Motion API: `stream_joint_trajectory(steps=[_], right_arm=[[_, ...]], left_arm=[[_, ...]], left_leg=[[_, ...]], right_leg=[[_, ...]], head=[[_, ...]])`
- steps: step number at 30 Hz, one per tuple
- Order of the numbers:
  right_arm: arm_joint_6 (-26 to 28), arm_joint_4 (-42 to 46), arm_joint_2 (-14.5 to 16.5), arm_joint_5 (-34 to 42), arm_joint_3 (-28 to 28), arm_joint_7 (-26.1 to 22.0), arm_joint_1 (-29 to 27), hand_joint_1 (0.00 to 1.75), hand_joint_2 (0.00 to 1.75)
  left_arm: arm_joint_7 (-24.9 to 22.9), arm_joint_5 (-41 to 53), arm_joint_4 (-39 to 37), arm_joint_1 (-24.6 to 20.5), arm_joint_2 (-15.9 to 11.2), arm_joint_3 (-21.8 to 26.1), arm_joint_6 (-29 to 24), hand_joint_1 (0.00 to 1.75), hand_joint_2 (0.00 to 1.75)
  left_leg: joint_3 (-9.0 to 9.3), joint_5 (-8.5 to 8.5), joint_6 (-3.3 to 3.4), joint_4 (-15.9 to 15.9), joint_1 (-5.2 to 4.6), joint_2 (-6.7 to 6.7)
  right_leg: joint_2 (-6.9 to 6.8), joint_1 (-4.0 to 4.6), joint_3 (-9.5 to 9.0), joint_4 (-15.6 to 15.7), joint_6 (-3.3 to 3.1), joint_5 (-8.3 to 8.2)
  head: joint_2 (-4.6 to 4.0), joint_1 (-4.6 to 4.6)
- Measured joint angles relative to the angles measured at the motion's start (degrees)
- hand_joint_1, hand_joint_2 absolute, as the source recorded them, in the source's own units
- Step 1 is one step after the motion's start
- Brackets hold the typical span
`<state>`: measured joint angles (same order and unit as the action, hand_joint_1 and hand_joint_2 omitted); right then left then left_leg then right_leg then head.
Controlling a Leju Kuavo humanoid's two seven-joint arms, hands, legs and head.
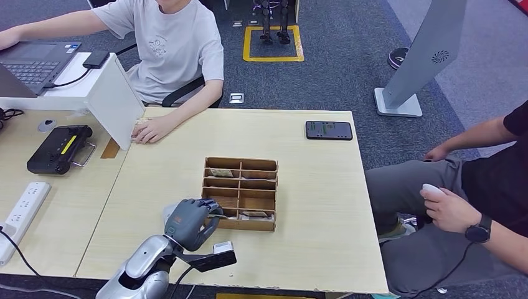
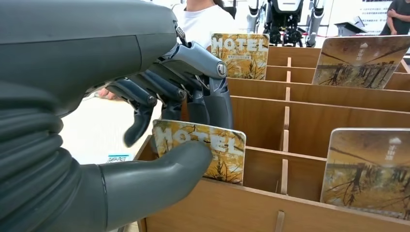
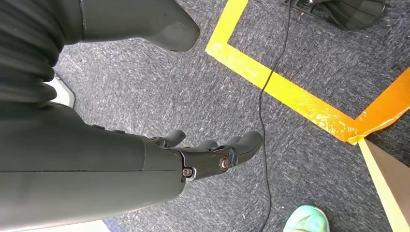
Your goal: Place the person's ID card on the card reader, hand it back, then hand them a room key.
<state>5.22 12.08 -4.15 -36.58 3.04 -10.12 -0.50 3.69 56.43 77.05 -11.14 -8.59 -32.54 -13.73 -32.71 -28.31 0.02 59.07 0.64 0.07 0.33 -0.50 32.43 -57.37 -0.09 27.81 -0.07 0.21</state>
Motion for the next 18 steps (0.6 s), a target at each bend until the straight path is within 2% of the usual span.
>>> stream_joint_trajectory(steps=[4,9,18], right_arm=[[0.0,0.1,0.0,0.0,0.0,0.0,0.0,0.00,1.75],[0.0,0.1,0.0,0.0,0.0,-0.1,0.1,0.00,1.75],[0.0,0.2,0.0,0.0,0.0,-0.1,0.1,0.00,1.75]], left_arm=[[0.0,0.0,0.0,0.0,0.0,0.0,0.0,1.59,1.75],[0.1,-0.3,0.0,0.0,0.0,0.0,0.0,1.71,1.75],[0.5,-1.0,0.0,0.0,0.0,0.0,0.0,1.71,1.75]], left_leg=[[0.00,0.00,0.00,0.0,0.00,0.00],[-0.01,0.00,0.00,0.0,0.00,0.00],[0.00,0.00,0.00,0.0,0.00,0.00]], right_leg=[[0.00,0.00,0.00,0.0,0.00,0.00],[0.00,0.00,0.00,0.0,0.00,0.00],[0.00,0.00,0.00,0.0,0.00,0.00]], head=[[0.00,-0.01],[0.00,0.01],[0.00,0.01]])
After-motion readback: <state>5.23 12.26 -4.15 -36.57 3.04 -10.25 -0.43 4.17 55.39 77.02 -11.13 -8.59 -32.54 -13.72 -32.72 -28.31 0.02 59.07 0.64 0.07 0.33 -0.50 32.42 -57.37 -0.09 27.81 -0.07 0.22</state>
